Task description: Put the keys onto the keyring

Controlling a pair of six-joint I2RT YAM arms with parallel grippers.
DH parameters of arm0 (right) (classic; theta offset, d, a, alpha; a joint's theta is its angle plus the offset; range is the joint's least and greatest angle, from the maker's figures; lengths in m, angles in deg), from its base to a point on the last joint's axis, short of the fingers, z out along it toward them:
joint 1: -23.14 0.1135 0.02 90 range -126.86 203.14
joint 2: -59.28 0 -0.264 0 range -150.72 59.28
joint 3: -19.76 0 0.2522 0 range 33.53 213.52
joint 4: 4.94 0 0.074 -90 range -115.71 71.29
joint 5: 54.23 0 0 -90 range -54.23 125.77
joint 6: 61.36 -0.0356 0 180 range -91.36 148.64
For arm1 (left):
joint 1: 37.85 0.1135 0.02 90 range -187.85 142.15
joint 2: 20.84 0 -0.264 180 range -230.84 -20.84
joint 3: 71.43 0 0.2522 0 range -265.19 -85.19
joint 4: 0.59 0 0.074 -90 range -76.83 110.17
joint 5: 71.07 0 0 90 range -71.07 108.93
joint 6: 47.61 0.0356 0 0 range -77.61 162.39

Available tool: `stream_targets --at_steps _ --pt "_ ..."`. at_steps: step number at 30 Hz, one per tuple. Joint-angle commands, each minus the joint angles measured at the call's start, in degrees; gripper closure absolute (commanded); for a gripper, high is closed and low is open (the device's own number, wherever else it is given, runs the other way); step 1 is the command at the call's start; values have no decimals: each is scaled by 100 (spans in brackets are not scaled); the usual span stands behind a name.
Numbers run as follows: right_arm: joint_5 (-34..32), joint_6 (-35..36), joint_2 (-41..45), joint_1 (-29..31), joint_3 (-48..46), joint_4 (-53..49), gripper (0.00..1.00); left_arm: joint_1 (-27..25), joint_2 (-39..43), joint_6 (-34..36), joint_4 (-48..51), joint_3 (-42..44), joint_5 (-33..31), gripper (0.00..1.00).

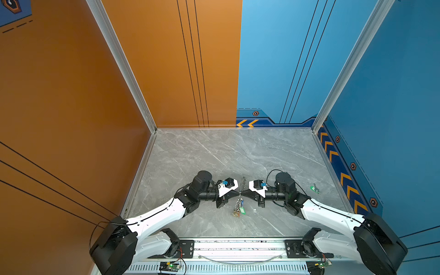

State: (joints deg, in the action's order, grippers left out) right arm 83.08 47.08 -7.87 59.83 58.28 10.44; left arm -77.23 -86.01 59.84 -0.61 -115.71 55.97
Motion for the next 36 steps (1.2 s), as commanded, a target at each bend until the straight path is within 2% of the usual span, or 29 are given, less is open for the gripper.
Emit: stream_targets --at_steps 1,3,8,16,22,27,29,31,36 --pt "-147 -77 196 1 -86 223 74 95 115 -165 -349 30 -111 100" --pt "-382 -142 427 -6 -212 277 65 135 170 -262 -524 111 -141 100" --pt "-1917 -700 1173 15 -646 432 53 158 257 -405 -848 272 -525 100" --pt "-3639 -1714 1638 37 -543 -402 52 168 350 -548 -1096 384 -1153 100" --pt "-5863 -2745 1762 -98 283 -2351 45 -119 324 -725 -1223 504 -2016 100" --pt "-7307 -3834 1534 -712 1057 -4275 42 -445 565 -794 -1259 713 -3042 100" --pt "-7467 -4261 1416 -1166 1248 -4875 39 -517 728 -727 -1327 860 -3415 100" --pt "-7354 -4615 1283 -1766 1354 -5266 37 -516 805 -683 -1477 987 -3541 100" --pt "-6476 -5102 680 -3581 1473 -5734 36 -510 737 -647 -1515 1023 -3522 100"
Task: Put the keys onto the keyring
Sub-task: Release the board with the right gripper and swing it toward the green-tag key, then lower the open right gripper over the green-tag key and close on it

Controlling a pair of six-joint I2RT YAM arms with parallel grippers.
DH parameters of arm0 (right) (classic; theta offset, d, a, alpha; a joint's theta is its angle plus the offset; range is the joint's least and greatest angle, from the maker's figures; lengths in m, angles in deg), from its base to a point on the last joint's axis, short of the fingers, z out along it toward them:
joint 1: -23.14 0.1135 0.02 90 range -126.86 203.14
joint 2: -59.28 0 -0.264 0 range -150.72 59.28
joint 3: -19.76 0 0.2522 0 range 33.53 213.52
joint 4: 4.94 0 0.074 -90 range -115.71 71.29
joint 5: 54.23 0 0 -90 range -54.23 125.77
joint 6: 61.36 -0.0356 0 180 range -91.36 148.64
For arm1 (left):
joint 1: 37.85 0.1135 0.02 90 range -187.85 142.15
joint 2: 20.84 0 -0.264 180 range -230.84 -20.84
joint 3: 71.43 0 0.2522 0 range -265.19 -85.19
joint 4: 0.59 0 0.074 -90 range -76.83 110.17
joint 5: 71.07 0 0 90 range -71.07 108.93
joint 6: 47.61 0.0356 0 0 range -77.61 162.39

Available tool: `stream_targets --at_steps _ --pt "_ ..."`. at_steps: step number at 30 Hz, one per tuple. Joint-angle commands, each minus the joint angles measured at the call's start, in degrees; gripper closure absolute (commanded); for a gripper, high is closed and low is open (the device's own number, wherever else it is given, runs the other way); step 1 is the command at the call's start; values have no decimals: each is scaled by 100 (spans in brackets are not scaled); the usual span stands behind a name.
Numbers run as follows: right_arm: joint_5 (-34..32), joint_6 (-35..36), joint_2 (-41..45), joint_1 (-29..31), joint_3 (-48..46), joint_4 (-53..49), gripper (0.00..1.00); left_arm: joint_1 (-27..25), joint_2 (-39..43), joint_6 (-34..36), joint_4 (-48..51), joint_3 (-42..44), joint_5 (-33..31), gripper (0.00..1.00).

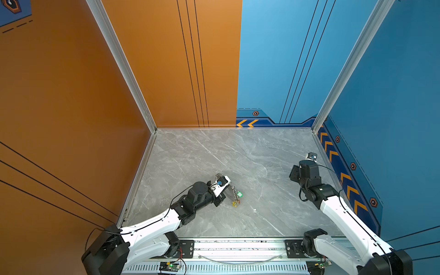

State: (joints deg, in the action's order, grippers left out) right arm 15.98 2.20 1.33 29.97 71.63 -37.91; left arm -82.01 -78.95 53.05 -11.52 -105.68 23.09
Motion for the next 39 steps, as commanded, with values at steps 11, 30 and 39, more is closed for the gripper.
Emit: stream_targets --at_steps 11,30,39 --pt "339 -416 -1542 -1951 572 -1096 30 -66 -150 114 -432 -25 -252 100" --pt "882 -350 -3152 -2109 943 -822 39 -79 -288 197 -423 -54 -77 100" --pt "732 -278 -3476 -1502 1183 -948 43 -95 -390 234 -423 -78 -108 100"
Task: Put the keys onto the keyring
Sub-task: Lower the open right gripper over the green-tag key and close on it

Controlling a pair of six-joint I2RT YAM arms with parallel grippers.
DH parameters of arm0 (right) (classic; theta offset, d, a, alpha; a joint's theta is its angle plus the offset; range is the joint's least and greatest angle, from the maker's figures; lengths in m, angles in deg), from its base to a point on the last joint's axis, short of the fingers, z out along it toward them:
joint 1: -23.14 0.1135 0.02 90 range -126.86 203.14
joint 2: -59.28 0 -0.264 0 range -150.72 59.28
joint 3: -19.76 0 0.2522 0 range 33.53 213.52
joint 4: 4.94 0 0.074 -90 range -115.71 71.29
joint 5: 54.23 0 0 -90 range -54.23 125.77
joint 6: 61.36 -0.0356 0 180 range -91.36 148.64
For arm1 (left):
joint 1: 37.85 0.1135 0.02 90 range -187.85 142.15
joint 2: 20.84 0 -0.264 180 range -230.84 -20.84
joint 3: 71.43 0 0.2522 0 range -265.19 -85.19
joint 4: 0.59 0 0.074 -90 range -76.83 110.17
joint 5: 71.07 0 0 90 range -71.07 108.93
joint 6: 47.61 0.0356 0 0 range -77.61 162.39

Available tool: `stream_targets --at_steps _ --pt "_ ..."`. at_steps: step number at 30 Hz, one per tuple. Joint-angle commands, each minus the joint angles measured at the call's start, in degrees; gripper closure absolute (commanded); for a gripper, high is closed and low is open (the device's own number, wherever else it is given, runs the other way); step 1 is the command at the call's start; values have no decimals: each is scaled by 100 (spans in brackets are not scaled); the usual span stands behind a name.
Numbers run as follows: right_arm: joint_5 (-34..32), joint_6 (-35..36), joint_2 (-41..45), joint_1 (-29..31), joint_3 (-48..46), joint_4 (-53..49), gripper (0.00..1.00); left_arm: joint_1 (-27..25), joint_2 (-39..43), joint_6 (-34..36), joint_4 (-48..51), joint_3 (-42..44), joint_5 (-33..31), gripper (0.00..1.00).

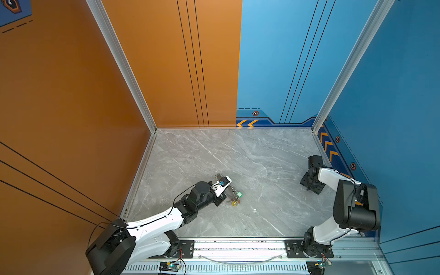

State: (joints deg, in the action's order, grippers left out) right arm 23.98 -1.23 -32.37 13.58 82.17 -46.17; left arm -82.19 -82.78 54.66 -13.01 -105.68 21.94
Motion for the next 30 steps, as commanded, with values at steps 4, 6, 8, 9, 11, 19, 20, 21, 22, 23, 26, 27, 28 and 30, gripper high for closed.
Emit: stream_targets --at_steps 4,6,8,9,11,19,20,21,22,23,26,27,28,30 --pt "254 83 -199 170 272 -155 52 -75 -39 74 -274 -83 -1 100" --pt "265 102 -195 234 361 -243 52 -75 -38 87 -276 -69 -18 100" --pt "280 113 -108 237 404 -260 52 -75 -52 82 -276 -78 -8 100" --pt "297 122 -73 217 416 -262 52 -74 -56 82 -274 -80 -8 100" --pt "255 139 30 198 466 -303 52 -75 -65 85 -274 -78 -1 100" --pt "191 174 -208 114 572 -323 51 -73 -47 88 -274 -84 7 100" --pt "182 169 -245 118 563 -313 51 -74 -40 83 -274 -85 7 100" --pt "177 157 -282 113 567 -304 52 -71 -34 94 -274 -82 12 100" --pt "169 157 -317 114 574 -303 52 -68 -38 91 -275 -71 4 100" --pt "167 148 -340 117 583 -303 52 -75 -36 91 -274 -70 -5 100" --pt "205 134 -399 114 593 -277 52 -73 -48 91 -276 -86 1 100" --pt "229 140 -418 116 603 -264 52 -75 -63 91 -274 -80 1 100" --pt "249 139 -447 126 613 -268 52 -75 -66 92 -274 -79 -1 100" --pt "308 133 -497 147 612 -268 53 -73 -74 93 -274 -87 -2 100"
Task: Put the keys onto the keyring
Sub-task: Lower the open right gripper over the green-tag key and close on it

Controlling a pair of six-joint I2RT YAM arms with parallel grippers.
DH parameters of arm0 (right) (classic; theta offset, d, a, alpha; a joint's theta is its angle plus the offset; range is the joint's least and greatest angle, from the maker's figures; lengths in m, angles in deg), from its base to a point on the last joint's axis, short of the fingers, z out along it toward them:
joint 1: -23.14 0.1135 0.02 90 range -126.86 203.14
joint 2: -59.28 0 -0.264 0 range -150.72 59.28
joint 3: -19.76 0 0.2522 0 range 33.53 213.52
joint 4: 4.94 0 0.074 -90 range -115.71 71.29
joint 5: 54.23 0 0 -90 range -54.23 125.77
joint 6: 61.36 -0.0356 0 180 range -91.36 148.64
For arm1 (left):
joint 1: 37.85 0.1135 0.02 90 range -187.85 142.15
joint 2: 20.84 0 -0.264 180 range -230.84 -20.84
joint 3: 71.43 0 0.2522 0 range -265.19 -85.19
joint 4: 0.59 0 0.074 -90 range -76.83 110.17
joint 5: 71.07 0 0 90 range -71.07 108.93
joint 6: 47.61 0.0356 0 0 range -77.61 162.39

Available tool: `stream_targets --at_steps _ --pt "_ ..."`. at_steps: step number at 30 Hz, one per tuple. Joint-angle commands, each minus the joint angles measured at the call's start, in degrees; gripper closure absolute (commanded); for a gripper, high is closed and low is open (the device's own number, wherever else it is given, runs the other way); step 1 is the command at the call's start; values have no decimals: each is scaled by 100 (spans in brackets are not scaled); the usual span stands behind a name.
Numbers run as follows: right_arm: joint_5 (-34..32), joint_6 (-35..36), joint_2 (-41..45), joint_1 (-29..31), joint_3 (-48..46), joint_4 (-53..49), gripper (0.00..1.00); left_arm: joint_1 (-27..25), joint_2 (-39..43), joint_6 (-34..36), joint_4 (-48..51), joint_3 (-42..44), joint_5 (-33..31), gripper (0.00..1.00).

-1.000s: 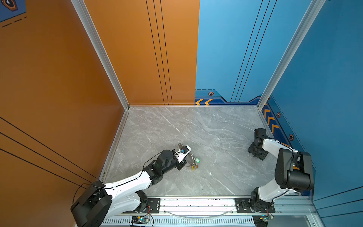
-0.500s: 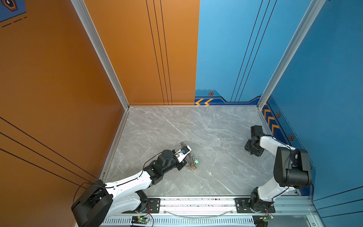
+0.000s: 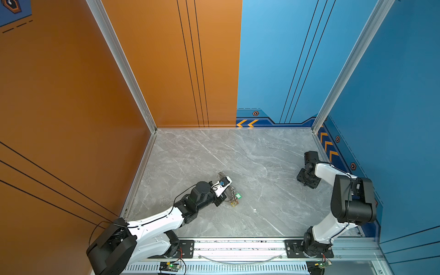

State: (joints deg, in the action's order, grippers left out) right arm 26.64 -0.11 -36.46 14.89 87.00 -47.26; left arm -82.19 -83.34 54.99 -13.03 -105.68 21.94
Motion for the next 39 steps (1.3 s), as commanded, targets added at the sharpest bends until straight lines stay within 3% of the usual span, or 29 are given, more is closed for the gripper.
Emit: stream_targets --at_steps 1,6,11,24,32,39 --pt "99 11 -102 42 124 -159 53 -75 -17 59 -272 -91 -5 100" --pt "-71 27 157 214 94 -273 53 -75 -58 58 -272 -93 -26 100" --pt "-256 111 576 -96 163 -273 49 -74 -99 58 -272 -115 27 100" --pt "-1 28 -79 -739 432 -142 44 -86 -36 50 -272 -95 37 100" --pt "268 -29 -304 -655 325 -159 48 -83 -21 59 -272 -91 16 100" --pt "601 -154 -287 -147 126 -235 54 -82 -50 68 -272 -95 -4 100"
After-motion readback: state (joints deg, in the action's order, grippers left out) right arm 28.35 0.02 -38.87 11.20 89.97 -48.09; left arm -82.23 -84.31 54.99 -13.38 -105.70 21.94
